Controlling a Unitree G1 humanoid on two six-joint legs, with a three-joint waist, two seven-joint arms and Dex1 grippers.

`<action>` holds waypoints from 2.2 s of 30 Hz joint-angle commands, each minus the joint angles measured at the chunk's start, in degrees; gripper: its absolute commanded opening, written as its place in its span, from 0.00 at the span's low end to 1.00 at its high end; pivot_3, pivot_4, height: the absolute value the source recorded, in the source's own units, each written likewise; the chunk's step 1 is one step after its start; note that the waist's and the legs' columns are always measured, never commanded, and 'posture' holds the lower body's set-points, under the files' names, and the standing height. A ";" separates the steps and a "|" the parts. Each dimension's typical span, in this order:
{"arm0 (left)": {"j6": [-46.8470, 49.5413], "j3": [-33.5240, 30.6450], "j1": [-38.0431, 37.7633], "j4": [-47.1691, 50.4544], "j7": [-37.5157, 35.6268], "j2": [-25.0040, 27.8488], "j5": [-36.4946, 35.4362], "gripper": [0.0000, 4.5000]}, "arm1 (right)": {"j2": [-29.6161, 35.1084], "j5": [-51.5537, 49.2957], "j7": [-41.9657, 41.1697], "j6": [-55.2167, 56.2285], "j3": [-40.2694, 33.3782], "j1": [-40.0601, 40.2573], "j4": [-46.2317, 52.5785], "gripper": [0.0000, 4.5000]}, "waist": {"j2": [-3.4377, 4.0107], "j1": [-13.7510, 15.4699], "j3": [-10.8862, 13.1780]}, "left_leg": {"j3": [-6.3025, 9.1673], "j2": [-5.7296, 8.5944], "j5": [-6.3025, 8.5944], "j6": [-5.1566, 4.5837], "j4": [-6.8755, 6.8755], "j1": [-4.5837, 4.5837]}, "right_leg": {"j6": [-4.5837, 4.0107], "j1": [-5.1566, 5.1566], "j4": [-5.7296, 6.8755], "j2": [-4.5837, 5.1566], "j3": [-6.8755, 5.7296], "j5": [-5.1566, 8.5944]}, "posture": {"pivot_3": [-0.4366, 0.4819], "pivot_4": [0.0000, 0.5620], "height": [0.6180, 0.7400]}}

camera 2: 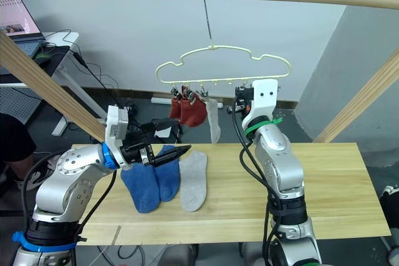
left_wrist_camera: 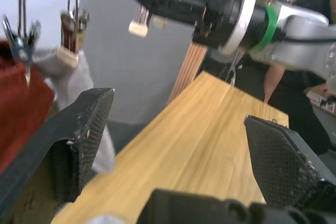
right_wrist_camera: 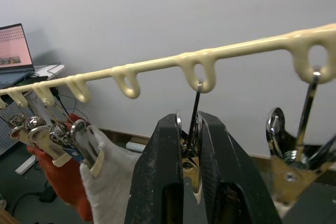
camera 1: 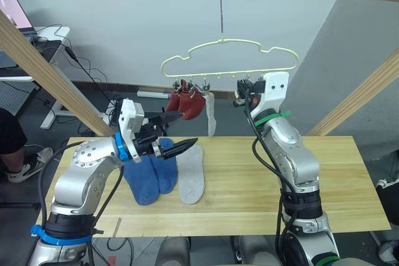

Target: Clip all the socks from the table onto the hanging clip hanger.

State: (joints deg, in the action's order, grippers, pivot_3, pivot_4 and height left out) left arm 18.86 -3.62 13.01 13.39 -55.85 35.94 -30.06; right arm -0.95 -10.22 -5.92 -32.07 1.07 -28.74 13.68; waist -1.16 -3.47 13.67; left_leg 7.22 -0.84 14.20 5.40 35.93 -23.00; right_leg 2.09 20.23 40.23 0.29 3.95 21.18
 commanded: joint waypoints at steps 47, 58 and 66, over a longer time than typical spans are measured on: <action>-9.84 20.62 9.79 -37.66 7.15 -10.96 33.34 0.21 | 9.71 -6.89 -5.46 -7.80 -2.46 -0.92 5.23 0.02 | 0.20 -1.55 0.16 | 0.03 0.05 -0.02 -0.04 0.12 0.03 | 0.00 -0.03 0.24 0.00 -0.03 0.00 | 0.37 0.41 1.00; -14.96 15.59 10.27 -27.64 -9.14 -11.37 18.10 0.00 | 11.77 -11.72 -8.51 -12.34 -5.47 -0.57 6.34 0.02 | 0.20 -1.54 0.16 | 0.03 0.04 -0.02 -0.03 0.12 0.00 | 0.00 -0.02 0.23 0.00 -0.04 0.00 | 0.37 0.40 1.00; -18.93 15.00 14.39 -23.88 -18.33 -9.40 14.05 0.00 | 14.50 -32.75 -12.38 -33.66 -16.32 -3.20 6.78 0.02 | 0.20 -1.48 0.16 | 0.03 0.05 -0.02 -0.04 0.13 0.01 | 0.00 -0.07 0.20 -0.01 -0.04 0.00 | 0.37 0.41 1.00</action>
State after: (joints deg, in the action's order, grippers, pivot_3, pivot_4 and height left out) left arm 2.69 11.93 26.63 -11.44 -72.55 25.92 -15.64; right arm 13.10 -37.96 -18.45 -60.36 -12.04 -31.57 19.84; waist -0.96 -4.95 13.83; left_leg 7.23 -0.79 14.18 5.36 36.06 -22.99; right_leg 2.09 20.16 40.43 0.28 3.91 21.18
